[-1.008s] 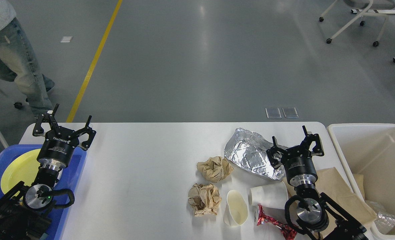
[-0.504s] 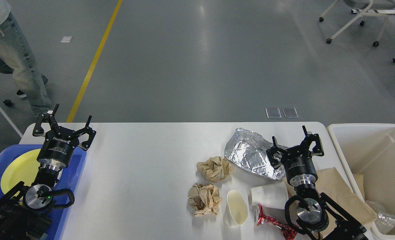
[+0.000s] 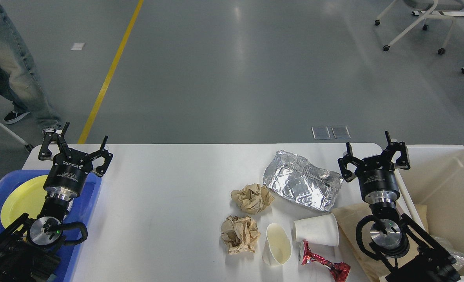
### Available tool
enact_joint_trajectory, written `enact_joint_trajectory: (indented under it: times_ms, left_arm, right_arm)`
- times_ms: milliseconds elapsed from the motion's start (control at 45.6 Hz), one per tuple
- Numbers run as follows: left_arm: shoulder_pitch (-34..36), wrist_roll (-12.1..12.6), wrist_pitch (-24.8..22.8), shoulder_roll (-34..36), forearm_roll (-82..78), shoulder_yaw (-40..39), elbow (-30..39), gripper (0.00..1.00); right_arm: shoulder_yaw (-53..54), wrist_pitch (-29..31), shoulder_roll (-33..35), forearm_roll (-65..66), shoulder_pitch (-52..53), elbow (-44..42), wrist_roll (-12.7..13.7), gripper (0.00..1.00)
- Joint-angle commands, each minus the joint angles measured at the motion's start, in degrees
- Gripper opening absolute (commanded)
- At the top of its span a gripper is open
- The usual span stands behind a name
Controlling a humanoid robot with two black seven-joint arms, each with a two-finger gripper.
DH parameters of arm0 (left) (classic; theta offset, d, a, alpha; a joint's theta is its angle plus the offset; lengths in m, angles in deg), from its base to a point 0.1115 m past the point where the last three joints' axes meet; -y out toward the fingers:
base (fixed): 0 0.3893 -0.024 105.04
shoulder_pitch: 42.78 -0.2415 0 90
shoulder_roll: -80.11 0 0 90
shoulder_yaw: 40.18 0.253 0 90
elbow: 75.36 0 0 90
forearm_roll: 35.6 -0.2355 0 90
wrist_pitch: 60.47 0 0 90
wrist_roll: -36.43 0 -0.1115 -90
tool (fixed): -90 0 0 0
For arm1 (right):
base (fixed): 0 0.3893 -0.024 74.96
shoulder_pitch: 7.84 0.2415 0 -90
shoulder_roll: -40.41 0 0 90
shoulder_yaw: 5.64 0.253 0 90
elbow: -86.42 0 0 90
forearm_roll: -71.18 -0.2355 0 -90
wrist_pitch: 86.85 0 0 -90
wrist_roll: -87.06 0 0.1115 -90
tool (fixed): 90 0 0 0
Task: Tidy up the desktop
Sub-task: 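Raise the right gripper up and away from the bin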
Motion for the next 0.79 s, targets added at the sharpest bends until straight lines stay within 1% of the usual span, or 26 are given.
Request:
enact_joint_trajectory:
  times_ms: [0, 219, 351, 680, 767]
  left_arm:
    - [0.0, 0.0, 0.0, 0.0, 0.0, 0.0, 0.0, 0.96]
    - [0.0, 0.0, 0.0, 0.0, 0.0, 0.0, 0.0, 0.96]
    - [0.0, 0.0, 0.0, 0.0, 0.0, 0.0, 0.0, 0.96]
    - [0.0, 0.1, -0.1, 0.0, 0.0, 0.0, 0.0, 0.96]
    - [0.0, 0.2, -0.2, 0.0, 0.0, 0.0, 0.0, 0.96]
  right_arm:
    - [0.3, -0.4, 1.0, 0.6, 0.4, -0.5, 0.0, 1.0]
    - [0.1, 0.2, 1.7, -0.4, 0.3, -1.8, 0.9, 1.0]
    - [0.3, -0.6, 1.6, -0.4, 0.6, -3.7, 0.9, 1.0]
    - [0.1, 2.2, 1.5, -0.4, 0.8, -4.4, 0.5, 1.0]
    - [0.5, 2.1, 1.5, -0.4, 0.8, -4.5, 0.5, 1.0]
